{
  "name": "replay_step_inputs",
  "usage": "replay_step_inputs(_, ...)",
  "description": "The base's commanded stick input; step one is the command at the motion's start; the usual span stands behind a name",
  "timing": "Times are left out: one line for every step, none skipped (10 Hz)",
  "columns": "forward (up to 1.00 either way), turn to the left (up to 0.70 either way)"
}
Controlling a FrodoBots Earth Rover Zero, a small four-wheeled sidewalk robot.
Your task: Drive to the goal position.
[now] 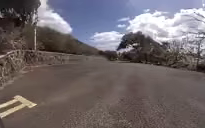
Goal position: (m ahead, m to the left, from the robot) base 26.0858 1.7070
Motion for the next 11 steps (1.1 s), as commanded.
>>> replay_step_inputs(0.85, 0.01)
replay_step_inputs(0.85, 0.01)
replay_step_inputs(0.85, 0.01)
replay_step_inputs(0.85, 0.01)
replay_step_inputs(0.85, 0.01)
replay_step_inputs(0.85, 0.01)
replay_step_inputs(0.85, 0.01)
replay_step_inputs(0.85, 0.01)
replay_step_inputs(0.85, 0.01)
replay_step_inputs(0.85, 0.03)
replay_step_inputs(0.85, 0.03)
